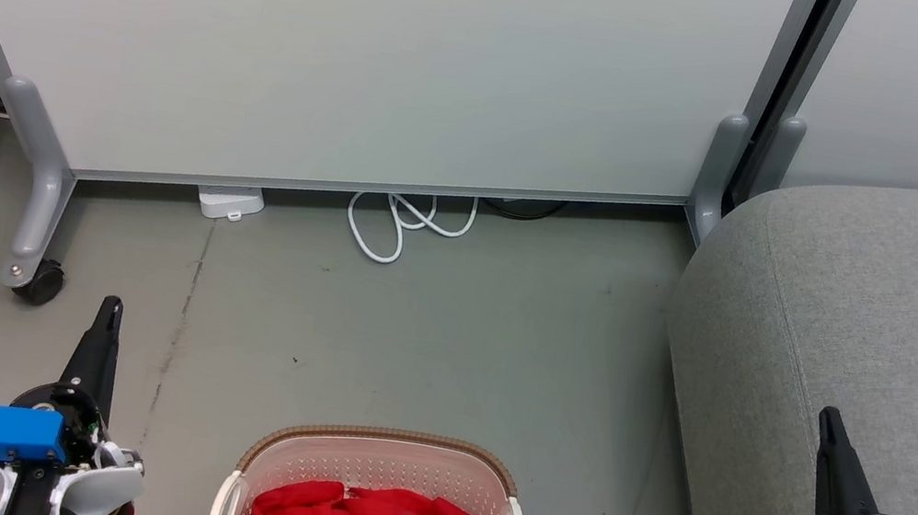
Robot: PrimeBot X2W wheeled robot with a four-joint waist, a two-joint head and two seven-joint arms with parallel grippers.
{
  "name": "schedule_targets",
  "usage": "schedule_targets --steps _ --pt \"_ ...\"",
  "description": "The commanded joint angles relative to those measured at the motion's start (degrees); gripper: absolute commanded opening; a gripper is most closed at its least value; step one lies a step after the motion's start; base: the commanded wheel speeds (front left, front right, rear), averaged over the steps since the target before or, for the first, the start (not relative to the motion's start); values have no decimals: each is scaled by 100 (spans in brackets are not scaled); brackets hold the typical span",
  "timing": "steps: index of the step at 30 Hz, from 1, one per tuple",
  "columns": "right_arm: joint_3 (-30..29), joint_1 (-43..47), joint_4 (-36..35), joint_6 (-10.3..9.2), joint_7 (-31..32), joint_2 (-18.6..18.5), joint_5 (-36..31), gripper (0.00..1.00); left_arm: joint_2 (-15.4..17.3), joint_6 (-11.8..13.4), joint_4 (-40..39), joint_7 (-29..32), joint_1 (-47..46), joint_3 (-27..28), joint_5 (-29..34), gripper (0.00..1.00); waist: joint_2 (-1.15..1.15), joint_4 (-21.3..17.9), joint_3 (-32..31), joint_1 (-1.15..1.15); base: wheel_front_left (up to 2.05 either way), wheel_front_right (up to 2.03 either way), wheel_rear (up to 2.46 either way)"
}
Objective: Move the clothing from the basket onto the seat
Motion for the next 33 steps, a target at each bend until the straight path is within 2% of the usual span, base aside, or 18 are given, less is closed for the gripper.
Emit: schedule_targets --steps 1,33 --pt "-6 -65 9 5 22 4 16 0 3 -11 -24 15 -55 3 -14 0 0 0 0 0 0 0 0" --pt "-6 -65 9 5 22 4 16 0 3 -11 -24 15 -55 3 -14 0 0 0 0 0 0 0 0"
